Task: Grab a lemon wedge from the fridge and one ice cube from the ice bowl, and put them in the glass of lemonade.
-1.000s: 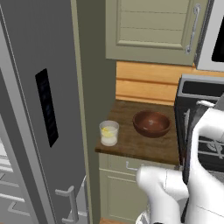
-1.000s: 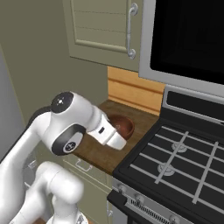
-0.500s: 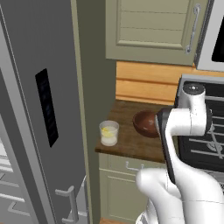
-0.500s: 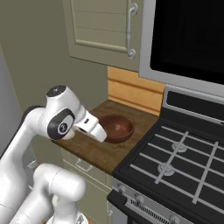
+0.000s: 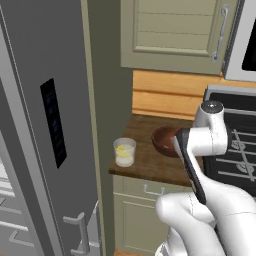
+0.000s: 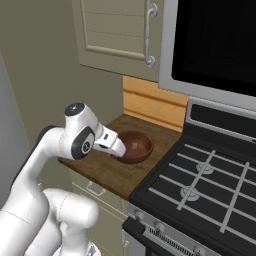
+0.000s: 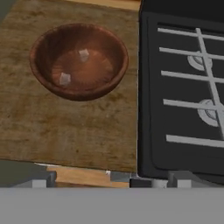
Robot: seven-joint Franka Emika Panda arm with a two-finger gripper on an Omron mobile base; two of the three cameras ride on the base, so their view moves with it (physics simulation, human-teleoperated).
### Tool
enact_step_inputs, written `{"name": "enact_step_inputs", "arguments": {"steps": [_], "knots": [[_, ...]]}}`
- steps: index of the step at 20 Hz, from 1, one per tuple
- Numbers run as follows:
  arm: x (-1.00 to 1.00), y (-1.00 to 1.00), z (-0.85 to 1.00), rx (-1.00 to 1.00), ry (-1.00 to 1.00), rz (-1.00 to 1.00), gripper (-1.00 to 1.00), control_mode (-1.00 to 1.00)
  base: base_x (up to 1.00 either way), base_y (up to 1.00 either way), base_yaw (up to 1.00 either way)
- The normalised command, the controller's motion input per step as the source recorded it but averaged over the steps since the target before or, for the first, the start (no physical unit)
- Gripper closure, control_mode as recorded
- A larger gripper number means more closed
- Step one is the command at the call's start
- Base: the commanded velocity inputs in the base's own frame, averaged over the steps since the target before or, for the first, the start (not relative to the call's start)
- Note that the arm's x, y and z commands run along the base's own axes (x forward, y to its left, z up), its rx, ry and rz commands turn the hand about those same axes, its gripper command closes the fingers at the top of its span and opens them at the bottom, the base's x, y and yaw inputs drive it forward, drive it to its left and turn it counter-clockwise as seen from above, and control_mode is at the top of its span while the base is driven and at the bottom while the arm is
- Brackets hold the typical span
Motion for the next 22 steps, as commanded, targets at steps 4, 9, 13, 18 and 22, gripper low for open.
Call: {"name": "enact_step_inputs", "arguments": {"steps": [4, 9, 13, 18, 22], "knots": [[0.42, -0.08, -0.03, 0.07, -0.12, 0.00, -1.00, -1.00, 0.00, 0.00, 0.00], [0.54, -0.03, -0.27, 0.11, -0.01, 0.00, -1.00, -1.00, 0.00, 0.00, 0.00], [0.55, 0.00, -0.19, 0.01, 0.00, 0.01, -1.00, -1.00, 0.00, 0.00, 0.00], [0.49, 0.00, -0.03, -0.01, 0.00, 0.10, -1.00, -1.00, 0.00, 0.00, 0.00], [0.34, -0.14, -0.28, -0.01, 0.00, 0.13, -1.00, -1.00, 0.00, 0.00, 0.00]]}}
